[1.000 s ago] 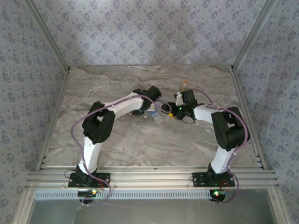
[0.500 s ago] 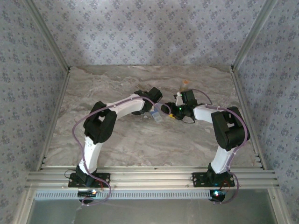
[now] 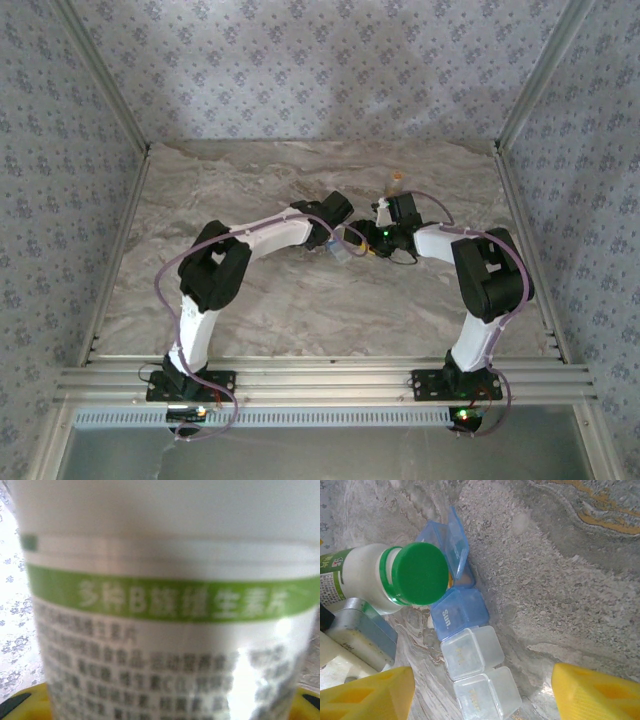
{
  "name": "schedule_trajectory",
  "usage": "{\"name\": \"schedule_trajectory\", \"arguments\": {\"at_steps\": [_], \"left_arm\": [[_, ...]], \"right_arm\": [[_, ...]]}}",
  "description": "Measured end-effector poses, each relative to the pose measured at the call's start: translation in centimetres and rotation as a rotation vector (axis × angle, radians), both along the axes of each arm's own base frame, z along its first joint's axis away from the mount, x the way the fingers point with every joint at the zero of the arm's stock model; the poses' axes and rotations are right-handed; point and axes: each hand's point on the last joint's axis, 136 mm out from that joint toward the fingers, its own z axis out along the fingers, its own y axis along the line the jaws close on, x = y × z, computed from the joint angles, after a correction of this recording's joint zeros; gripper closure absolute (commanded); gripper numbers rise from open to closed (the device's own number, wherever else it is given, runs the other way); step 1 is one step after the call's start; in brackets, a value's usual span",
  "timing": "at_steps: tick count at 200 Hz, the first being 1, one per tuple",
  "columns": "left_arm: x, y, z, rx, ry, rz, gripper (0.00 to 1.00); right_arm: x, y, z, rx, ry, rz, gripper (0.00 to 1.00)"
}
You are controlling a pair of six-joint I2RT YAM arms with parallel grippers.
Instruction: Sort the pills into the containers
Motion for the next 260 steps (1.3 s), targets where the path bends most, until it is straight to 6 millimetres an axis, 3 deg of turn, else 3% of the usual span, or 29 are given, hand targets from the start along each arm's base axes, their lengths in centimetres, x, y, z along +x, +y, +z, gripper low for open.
{"name": "schedule_trajectory", "arguments": {"at_steps": [260], "left_arm": [[0.4,-0.3,0.9,0.116,-0.087,-0.086,1.00]], "right_arm": [[-0.4,0.0,-0.8,-0.005,0.033,0.004,0.25]]}}
